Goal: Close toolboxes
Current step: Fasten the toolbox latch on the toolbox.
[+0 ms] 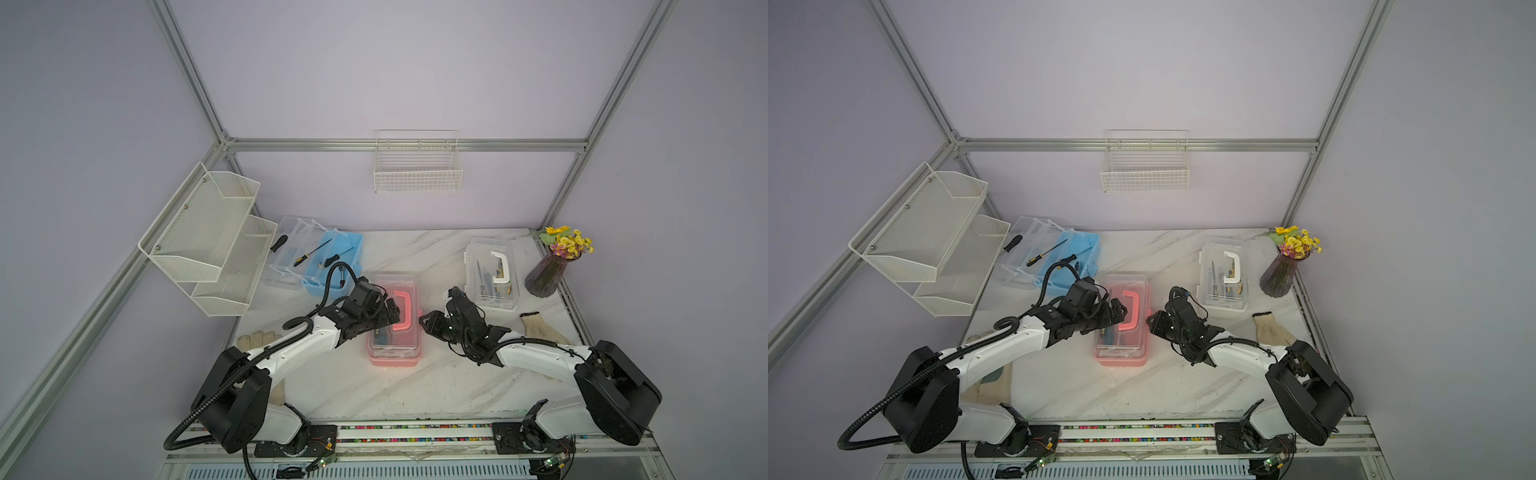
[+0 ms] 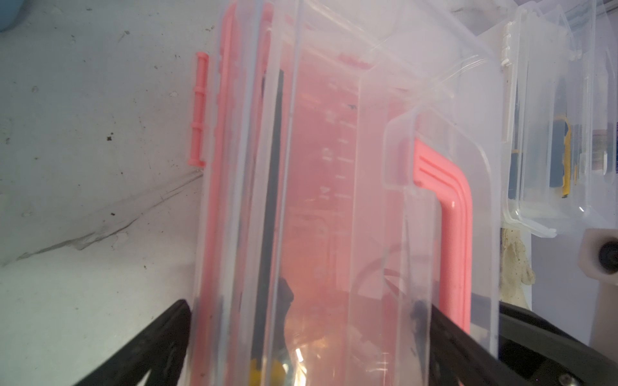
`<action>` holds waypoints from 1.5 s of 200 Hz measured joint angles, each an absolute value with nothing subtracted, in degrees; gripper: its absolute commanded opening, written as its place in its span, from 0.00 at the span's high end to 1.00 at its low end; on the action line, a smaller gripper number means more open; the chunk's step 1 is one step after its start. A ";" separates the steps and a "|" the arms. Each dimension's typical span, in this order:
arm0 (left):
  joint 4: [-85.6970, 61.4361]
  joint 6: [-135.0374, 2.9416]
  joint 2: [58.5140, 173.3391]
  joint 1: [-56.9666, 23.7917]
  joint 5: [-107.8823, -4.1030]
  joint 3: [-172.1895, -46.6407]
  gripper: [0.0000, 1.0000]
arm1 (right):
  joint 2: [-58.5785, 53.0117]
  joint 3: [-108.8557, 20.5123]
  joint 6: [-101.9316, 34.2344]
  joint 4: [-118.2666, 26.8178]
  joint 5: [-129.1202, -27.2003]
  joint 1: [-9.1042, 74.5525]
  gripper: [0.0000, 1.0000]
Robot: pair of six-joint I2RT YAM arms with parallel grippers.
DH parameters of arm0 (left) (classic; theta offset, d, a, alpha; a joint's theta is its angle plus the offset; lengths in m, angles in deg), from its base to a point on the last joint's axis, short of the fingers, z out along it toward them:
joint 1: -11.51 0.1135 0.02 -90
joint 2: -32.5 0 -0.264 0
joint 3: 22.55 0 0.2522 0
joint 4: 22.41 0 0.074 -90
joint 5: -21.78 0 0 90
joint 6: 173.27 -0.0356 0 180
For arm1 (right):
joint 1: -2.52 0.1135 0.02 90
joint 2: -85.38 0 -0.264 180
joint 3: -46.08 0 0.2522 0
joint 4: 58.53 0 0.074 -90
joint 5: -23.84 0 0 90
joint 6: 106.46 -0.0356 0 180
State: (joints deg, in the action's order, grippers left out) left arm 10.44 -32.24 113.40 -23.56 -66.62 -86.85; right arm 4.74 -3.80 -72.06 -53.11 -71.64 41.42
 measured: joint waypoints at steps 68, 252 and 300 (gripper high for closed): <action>9.20 -31.70 113.71 -24.74 -65.92 -86.85 0.00 | 11.84 -4.74 -69.72 -47.21 -77.63 32.78 0.71; 9.81 -31.83 115.19 -24.96 -65.26 -88.06 0.00 | -2.04 -9.85 -63.29 -44.96 -75.77 34.99 0.91; 10.68 -31.87 116.31 -24.96 -64.60 -89.30 0.00 | -4.31 -10.64 -61.33 -45.18 -75.92 34.99 0.91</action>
